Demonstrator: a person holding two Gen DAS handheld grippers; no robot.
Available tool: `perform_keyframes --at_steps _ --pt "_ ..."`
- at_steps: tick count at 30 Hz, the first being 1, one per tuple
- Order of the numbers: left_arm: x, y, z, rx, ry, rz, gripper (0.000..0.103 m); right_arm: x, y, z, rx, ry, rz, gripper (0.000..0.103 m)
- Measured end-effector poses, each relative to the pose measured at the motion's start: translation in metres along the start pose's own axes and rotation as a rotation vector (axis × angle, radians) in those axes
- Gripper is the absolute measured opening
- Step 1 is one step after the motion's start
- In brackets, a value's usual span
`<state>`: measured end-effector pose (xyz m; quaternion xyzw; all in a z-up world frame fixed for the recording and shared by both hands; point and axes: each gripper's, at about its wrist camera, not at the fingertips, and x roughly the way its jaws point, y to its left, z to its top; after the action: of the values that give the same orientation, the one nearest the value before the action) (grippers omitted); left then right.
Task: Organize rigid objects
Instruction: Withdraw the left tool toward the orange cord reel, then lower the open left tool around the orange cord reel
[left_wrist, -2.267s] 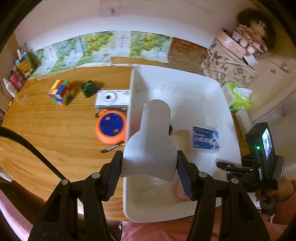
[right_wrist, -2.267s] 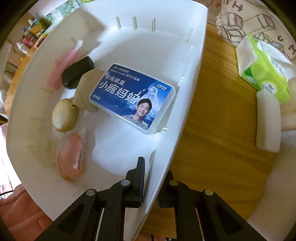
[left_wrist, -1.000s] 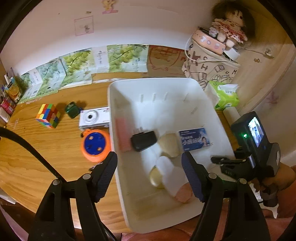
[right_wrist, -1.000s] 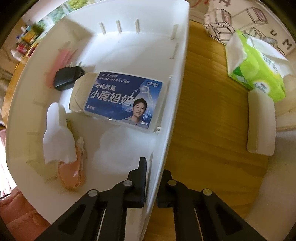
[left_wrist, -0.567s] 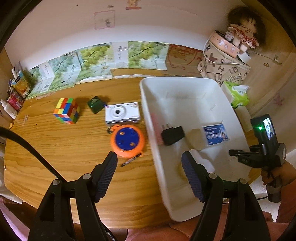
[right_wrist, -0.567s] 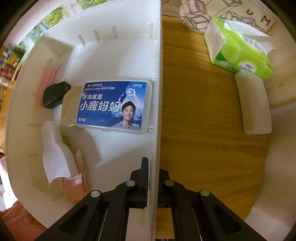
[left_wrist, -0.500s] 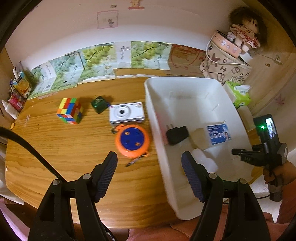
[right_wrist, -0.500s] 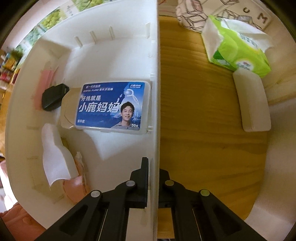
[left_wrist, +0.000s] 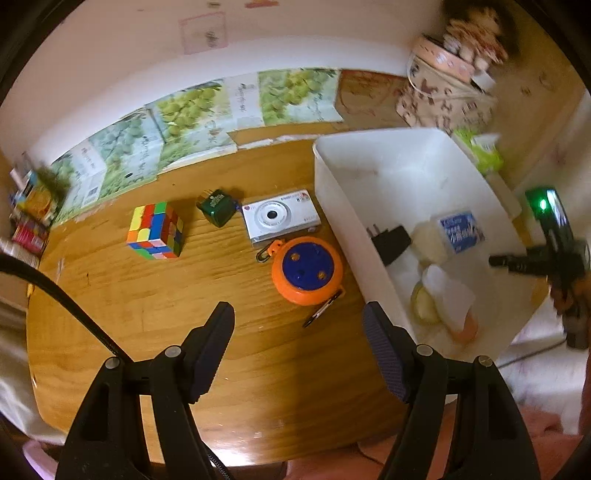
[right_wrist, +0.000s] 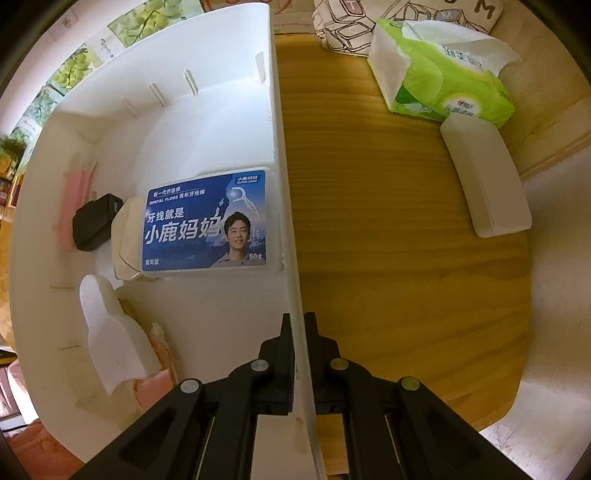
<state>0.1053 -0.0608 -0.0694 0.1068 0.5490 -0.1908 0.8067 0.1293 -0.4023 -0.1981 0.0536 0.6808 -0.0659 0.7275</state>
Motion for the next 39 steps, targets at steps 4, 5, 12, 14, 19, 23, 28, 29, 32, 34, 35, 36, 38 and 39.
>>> perform_keyframes --at_steps 4,5,12,14,19,23,28,29,32,34,35,36,38,39 --pt "0.012 0.002 0.002 0.092 0.024 -0.03 0.083 -0.001 -0.002 -0.002 0.009 -0.002 -0.015 0.005" --pt "0.014 0.002 0.002 0.115 0.027 -0.035 0.084 -0.002 0.001 -0.002 0.012 -0.003 -0.019 0.005" --pt "0.04 0.003 0.013 0.262 0.04 -0.091 0.085 -0.002 -0.004 -0.001 0.033 -0.006 -0.047 0.007" --pt "0.047 0.003 0.015 0.305 0.036 -0.114 0.085 -0.003 -0.005 -0.001 0.039 -0.005 -0.047 0.007" --pt "0.068 0.002 0.023 0.388 0.051 -0.144 0.085 -0.006 -0.005 0.004 0.067 0.001 -0.051 0.008" --pt "0.082 0.001 0.028 0.426 0.056 -0.176 0.086 -0.008 -0.005 0.006 0.082 0.007 -0.048 0.008" --pt "0.096 -0.001 0.033 0.459 0.067 -0.217 0.086 -0.012 -0.013 0.008 0.083 0.014 -0.05 0.008" --pt "0.099 -0.002 0.033 0.467 0.067 -0.22 0.086 -0.012 -0.014 0.008 0.085 0.019 -0.051 0.009" --pt "0.105 -0.004 0.034 0.489 0.072 -0.23 0.086 -0.009 -0.01 0.01 0.086 0.028 -0.059 0.009" --pt "0.109 -0.005 0.034 0.497 0.074 -0.237 0.086 -0.008 -0.006 0.014 0.083 0.032 -0.063 0.009" --pt "0.11 -0.005 0.034 0.5 0.073 -0.239 0.086 -0.01 -0.005 0.017 0.084 0.034 -0.063 0.009" --pt "0.112 -0.006 0.034 0.504 0.072 -0.242 0.086 -0.013 -0.005 0.018 0.086 0.037 -0.064 0.009" --pt "0.115 -0.005 0.035 0.507 0.072 -0.252 0.086 -0.011 -0.004 0.021 0.087 0.041 -0.066 0.009" --pt "0.117 -0.005 0.036 0.506 0.072 -0.256 0.086 -0.009 -0.002 0.021 0.086 0.042 -0.067 0.009"
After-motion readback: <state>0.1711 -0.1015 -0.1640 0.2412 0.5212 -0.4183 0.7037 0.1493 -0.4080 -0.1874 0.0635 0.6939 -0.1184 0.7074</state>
